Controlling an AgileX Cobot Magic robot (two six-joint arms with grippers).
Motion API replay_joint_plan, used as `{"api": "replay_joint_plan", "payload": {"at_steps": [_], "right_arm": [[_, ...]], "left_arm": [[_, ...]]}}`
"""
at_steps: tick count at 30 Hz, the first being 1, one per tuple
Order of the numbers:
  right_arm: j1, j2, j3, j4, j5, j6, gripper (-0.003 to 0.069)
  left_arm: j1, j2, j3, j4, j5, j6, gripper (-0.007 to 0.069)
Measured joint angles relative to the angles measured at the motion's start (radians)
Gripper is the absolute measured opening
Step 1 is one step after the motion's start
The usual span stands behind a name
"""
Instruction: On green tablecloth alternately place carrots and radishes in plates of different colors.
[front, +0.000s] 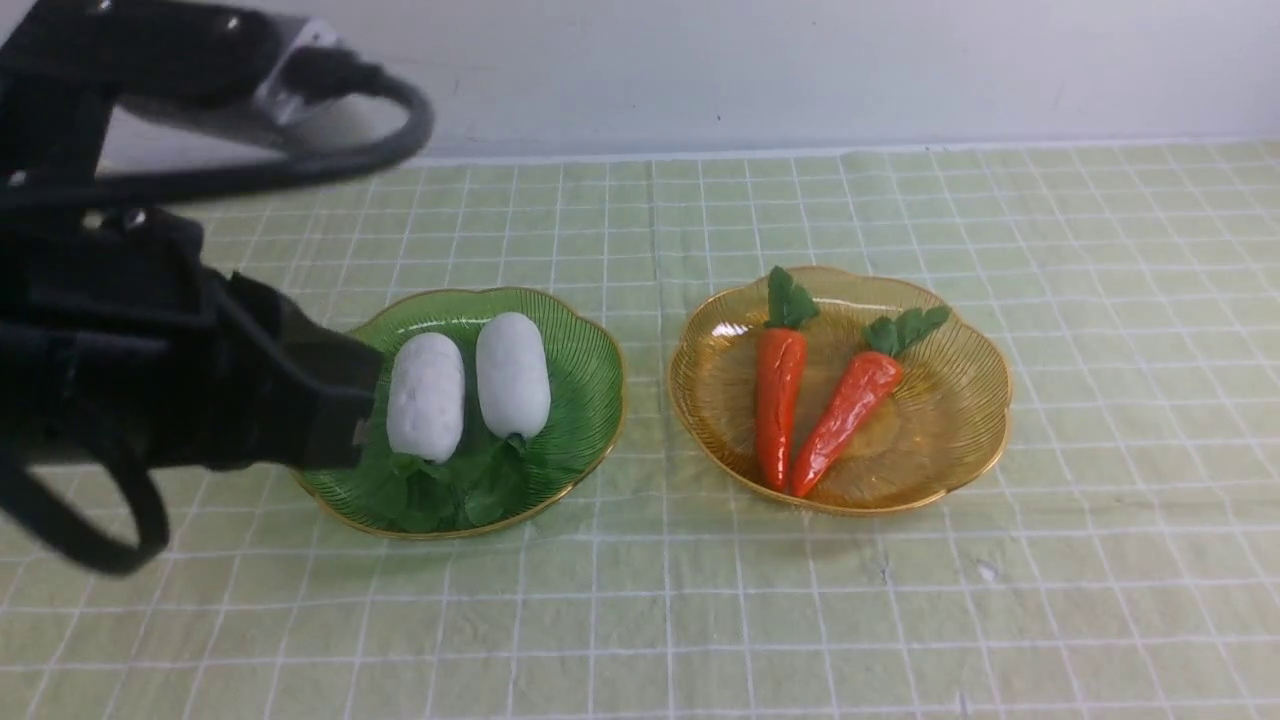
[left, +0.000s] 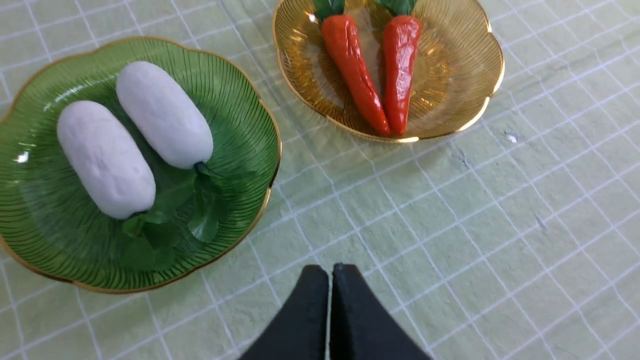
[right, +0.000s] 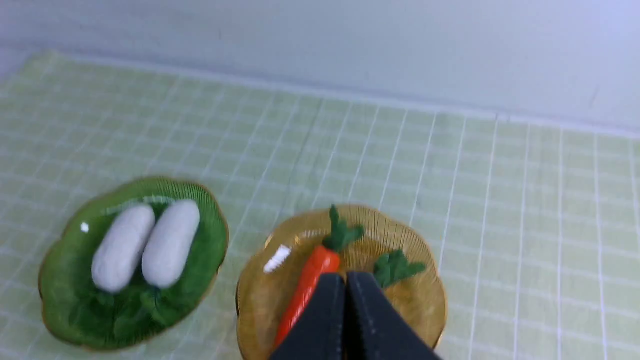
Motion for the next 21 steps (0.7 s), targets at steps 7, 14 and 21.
{"api": "replay_joint_plan", "payload": {"at_steps": [7,14,21], "right_arm": [[0.0,-0.475,0.634,0.002,-0.692,0.004,-0.0013],[0.0,-0.892,1.114,0.004,-1.093,-0.002,-0.0014],[0.0,-1.04,1.176,0.002,-1.12,-0.09,-0.0014]], "left_arm": [[0.0,-0.081,0.168,-0.008,-0.207,-0.003,-0.0008],[0.0,-0.084,0.193,-0.039,-0.223,-0.004,-0.0008],[0.0,-0.088,0.2,-0.05,-0.235,-0.004,-0.0008]]}}
